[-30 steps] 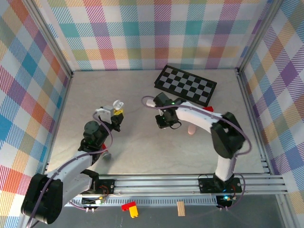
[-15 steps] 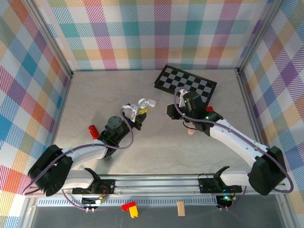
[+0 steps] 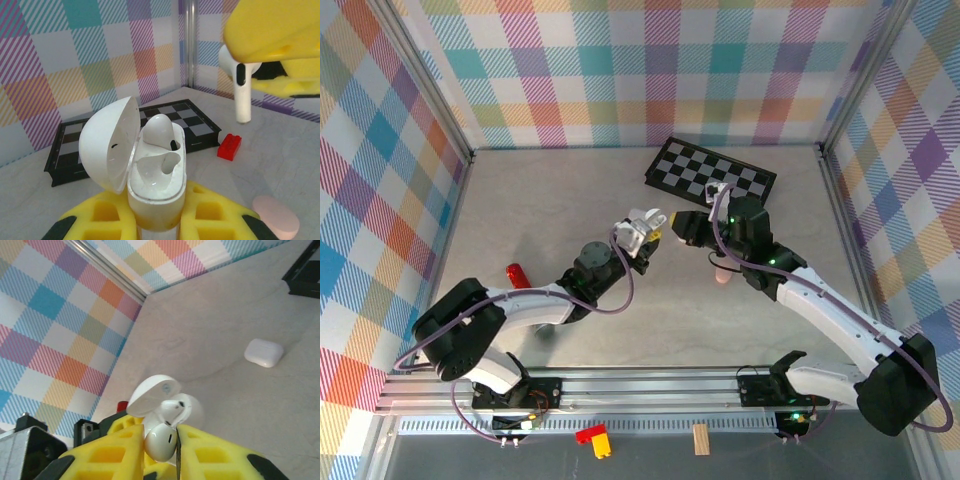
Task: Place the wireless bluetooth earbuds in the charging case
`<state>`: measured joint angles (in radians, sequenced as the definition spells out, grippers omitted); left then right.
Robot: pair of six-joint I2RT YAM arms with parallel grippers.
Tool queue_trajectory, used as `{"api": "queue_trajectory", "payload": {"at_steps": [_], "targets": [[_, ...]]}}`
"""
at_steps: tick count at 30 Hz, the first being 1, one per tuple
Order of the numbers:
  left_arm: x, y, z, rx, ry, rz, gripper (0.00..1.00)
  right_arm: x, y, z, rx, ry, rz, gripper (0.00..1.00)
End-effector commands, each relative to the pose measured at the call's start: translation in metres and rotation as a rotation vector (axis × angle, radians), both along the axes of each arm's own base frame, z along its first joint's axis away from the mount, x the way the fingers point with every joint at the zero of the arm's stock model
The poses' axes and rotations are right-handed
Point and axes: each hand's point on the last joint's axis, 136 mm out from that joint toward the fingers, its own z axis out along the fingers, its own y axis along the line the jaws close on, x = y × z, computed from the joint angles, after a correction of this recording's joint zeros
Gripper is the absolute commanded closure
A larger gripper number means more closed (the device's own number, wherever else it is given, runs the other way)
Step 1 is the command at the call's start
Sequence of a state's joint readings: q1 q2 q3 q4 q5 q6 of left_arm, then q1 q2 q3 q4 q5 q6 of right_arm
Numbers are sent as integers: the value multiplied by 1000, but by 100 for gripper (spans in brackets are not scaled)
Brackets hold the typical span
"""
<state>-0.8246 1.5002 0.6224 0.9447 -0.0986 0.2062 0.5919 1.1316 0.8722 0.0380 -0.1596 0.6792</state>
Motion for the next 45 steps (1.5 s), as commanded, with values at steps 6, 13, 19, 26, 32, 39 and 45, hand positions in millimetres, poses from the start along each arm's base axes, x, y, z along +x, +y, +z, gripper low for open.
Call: {"api": "queue_trajectory", "payload": {"at_steps": [6, 13, 19, 26, 32, 39, 45], "targets": [[-1, -14, 14, -41, -20, -14, 100, 3, 15, 7, 72, -2, 62, 78], [-3, -17, 13, -45, -15, -27, 100, 7, 17, -3, 61, 17, 55, 78], [-3, -16, 11, -44, -16, -28, 100, 8, 19, -2, 71, 17, 58, 78], [-2, -17, 8, -38, -12, -25, 100, 8, 20, 3, 78, 5, 63, 78], [-5, -17, 13, -47, -20, -37, 100, 11, 20, -8, 56, 24, 58, 78], [-7, -16, 15, -44, -26, -46, 100, 13, 20, -18, 47, 30, 51, 78], [-6, -16, 16, -44, -27, -38, 100, 14, 18, -18, 31, 18, 40, 78]]}}
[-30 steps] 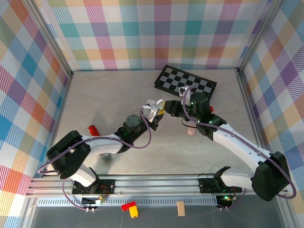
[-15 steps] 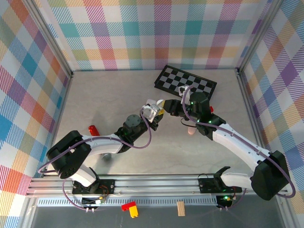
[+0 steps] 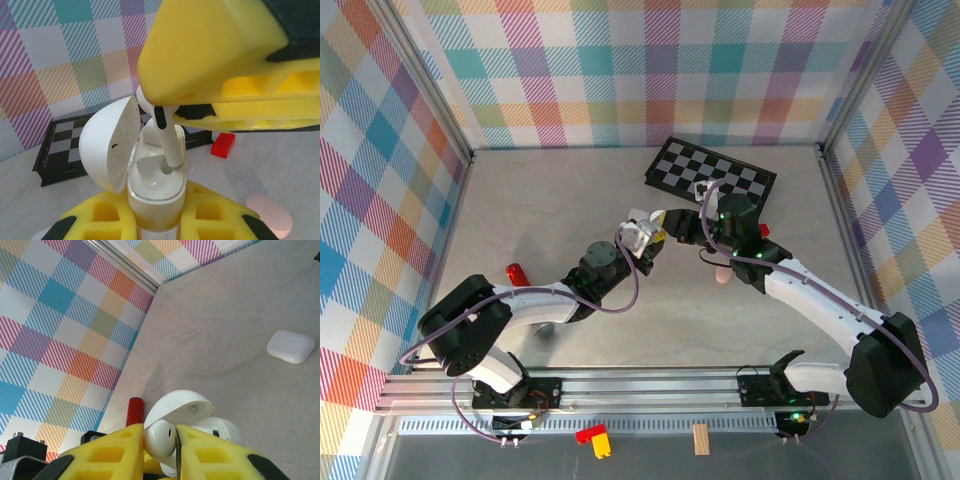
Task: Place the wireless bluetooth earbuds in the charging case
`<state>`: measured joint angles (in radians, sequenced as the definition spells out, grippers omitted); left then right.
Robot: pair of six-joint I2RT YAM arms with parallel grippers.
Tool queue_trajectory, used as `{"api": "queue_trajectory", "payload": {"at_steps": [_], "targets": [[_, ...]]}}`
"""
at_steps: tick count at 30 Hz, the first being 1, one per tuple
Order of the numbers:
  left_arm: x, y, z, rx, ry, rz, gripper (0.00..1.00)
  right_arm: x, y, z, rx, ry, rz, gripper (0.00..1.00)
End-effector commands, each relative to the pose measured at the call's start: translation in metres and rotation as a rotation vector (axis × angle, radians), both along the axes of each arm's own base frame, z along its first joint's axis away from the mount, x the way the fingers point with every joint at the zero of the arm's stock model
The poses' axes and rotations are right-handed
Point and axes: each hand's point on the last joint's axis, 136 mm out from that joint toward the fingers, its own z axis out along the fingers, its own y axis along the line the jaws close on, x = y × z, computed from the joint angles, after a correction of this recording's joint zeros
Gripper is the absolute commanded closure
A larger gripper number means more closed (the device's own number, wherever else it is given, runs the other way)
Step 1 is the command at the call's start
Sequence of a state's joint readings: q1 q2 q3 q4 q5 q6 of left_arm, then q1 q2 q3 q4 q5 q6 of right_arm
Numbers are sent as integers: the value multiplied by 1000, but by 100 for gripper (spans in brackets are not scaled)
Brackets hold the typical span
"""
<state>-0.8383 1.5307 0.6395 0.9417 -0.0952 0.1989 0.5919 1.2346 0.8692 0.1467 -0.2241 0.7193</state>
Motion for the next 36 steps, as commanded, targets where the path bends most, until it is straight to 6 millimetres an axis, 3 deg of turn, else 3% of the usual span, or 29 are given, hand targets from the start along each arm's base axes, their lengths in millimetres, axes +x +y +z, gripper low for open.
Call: {"api": "queue_trajectory", "payload": {"at_steps": [1, 6, 18, 25, 29, 36], "targets": [[-5, -7, 22, -52, -42, -22, 100, 3, -4, -3, -12, -27, -18, 78], [-6, -7, 22, -52, -40, -26, 100, 3, -8, -1, -12, -57, -33, 78], [-4, -3, 29, -72, -24, -4, 100, -3, -11, -19, -30, -11, -28, 76], [-3, -6, 26, -67, -17, -9, 100, -6, -15, -12, -23, -26, -40, 54], [-4, -6, 23, -56, -13, -13, 100, -8, -18, -3, -23, -54, -46, 48], [-8, -11, 15, -47, -1, -52, 100, -8, -8, -1, -27, -39, 6, 57]]}}
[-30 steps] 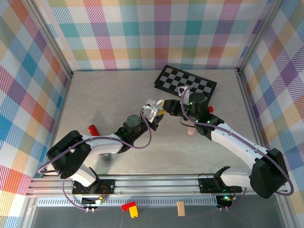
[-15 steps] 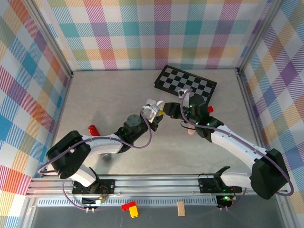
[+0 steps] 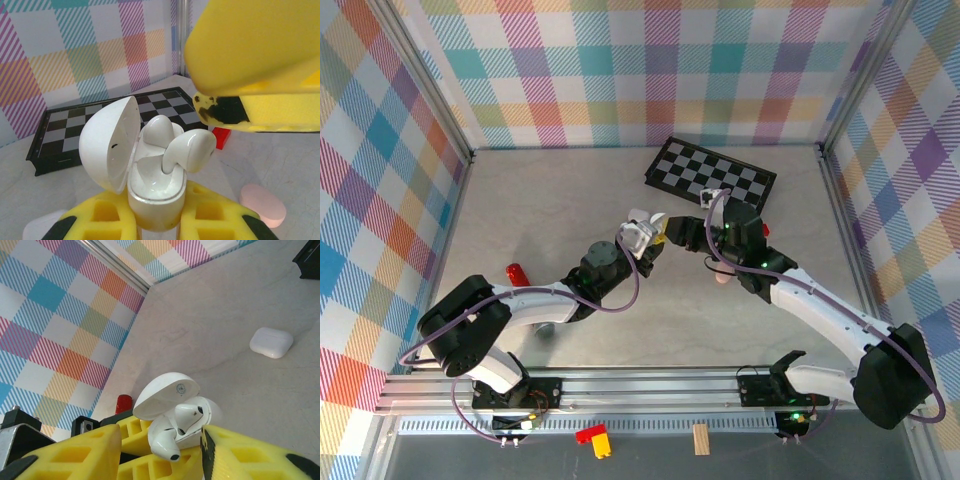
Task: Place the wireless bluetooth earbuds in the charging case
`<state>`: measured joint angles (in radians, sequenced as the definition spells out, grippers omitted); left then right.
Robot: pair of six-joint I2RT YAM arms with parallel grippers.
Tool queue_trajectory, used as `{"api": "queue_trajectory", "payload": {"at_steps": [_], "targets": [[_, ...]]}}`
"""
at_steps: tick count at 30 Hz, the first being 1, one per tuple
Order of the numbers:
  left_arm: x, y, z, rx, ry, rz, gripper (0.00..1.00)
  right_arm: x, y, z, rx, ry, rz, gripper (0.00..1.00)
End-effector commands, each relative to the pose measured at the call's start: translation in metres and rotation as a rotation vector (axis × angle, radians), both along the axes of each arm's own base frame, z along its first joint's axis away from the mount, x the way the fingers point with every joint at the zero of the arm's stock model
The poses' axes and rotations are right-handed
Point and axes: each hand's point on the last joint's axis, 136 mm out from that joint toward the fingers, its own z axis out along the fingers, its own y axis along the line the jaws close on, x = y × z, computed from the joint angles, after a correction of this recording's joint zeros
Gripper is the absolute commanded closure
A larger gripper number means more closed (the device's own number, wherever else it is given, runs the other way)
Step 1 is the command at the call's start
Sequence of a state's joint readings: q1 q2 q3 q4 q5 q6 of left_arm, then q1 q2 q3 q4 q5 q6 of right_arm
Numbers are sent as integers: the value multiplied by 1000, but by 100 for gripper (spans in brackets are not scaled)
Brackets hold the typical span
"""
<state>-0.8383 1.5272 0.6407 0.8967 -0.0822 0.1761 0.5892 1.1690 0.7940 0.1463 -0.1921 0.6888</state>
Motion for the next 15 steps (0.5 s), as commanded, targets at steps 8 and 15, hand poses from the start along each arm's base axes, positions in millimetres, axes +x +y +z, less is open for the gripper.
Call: {"api": "queue_trajectory", "payload": {"at_steps": [8, 15], "targets": [[-6, -9, 29, -65, -55, -32, 100, -1, 12, 3, 18, 22, 62, 87], [-5, -11, 26, -68, -47, -39, 100, -6, 18, 5, 39, 34, 105, 79]]}}
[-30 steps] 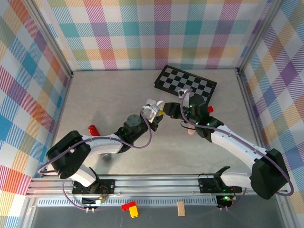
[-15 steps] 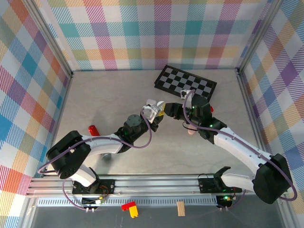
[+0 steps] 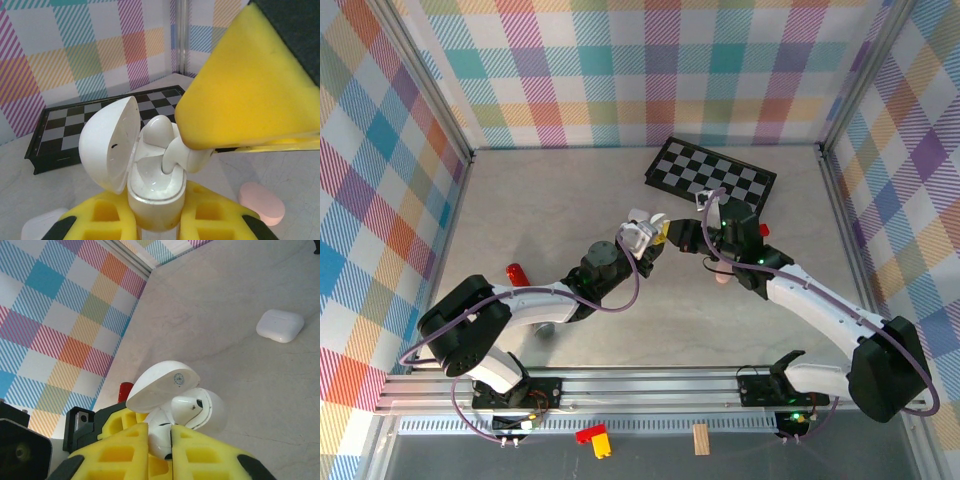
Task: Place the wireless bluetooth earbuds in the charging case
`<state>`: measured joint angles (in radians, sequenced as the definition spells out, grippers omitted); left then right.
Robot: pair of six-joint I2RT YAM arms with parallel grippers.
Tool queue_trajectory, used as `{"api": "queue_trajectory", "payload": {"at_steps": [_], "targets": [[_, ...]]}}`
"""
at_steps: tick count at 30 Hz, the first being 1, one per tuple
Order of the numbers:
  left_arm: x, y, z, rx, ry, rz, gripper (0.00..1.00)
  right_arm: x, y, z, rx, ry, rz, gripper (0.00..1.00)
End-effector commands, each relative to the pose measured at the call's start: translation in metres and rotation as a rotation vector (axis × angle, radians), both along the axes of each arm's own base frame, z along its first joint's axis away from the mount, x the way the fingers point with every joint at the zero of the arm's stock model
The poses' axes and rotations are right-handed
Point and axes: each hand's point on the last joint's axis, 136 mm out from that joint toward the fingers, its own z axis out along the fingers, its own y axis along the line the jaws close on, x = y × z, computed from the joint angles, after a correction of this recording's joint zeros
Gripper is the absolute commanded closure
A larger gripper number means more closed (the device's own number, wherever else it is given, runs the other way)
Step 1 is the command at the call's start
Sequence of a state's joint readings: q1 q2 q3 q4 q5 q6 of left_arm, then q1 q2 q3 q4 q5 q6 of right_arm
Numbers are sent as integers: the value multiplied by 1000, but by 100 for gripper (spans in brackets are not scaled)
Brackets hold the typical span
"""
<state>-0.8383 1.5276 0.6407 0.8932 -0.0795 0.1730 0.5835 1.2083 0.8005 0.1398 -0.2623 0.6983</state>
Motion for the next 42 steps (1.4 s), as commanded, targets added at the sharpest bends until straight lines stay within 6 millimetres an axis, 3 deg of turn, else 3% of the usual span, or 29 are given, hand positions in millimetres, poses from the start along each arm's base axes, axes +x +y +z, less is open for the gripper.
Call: {"api": "queue_trajectory", "payload": {"at_steps": [1, 4, 9, 16, 21, 26, 33, 36, 42], "targets": [[-4, -11, 27, -70, -51, -36, 100, -3, 10, 17, 40, -17, 50, 72], [-4, -10, 28, -69, -50, -31, 100, -3, 9, 18, 40, -18, 51, 71], [-4, -11, 25, -65, -46, -31, 100, -6, 12, 21, 52, -18, 74, 79], [-2, -11, 25, -70, -43, -30, 100, -10, 15, 23, 66, -23, 102, 68], [-4, -10, 27, -74, -43, -30, 100, -8, 6, 23, 26, -47, 59, 58], [-5, -11, 26, -66, -41, -42, 100, -9, -4, 27, -3, -80, 20, 57], [-8, -16, 24, -48, -41, -74, 100, -4, -8, 22, -42, -82, -4, 85], [-8, -15, 26, -49, -44, -75, 100, -3, -3, 19, -41, -71, 17, 91], [-9, -17, 26, -42, -43, -81, 100, -4, 9, 21, -15, -65, 77, 93]]}}
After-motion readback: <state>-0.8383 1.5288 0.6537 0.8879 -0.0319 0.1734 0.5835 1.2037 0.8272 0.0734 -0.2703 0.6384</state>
